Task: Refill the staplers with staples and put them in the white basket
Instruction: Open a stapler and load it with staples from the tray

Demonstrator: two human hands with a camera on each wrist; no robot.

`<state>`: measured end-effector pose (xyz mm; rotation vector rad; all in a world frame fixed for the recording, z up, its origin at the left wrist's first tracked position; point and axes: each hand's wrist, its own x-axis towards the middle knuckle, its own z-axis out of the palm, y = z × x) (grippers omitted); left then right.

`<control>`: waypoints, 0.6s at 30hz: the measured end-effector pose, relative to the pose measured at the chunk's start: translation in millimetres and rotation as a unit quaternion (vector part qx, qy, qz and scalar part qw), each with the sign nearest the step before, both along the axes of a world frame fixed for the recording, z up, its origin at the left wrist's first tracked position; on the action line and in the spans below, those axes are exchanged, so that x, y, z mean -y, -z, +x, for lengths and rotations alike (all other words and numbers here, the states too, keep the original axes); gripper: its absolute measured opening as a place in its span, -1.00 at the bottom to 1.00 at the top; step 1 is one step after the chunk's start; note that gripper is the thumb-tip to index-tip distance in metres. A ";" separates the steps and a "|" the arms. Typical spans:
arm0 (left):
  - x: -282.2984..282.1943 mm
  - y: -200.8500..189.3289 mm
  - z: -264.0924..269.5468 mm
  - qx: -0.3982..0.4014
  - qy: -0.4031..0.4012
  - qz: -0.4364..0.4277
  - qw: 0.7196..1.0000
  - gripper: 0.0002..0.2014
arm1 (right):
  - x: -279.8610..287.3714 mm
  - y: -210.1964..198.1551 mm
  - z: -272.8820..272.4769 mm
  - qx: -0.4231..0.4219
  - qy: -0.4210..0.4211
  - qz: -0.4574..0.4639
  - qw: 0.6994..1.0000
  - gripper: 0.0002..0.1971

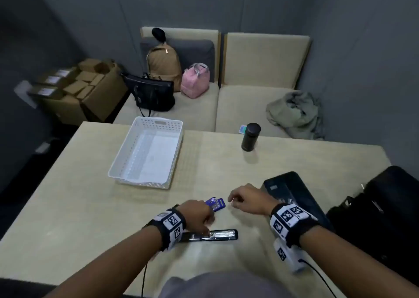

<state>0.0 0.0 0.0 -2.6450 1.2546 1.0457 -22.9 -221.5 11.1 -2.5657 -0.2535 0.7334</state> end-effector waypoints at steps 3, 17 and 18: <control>-5.9 25.4 -13.5 0.013 0.053 0.000 0.999 -0.65 | -1.2 14.0 -7.9 -0.009 -0.003 -0.038 0.999 -0.74; 66.8 60.3 -10.3 0.038 0.074 -0.026 0.996 -0.68 | 133.2 1.8 -39.1 0.115 0.398 0.122 0.902 -0.73; 73.9 62.0 -9.5 0.043 0.072 -0.026 0.996 -0.68 | 136.5 5.8 -42.6 0.096 0.391 0.114 0.908 -0.72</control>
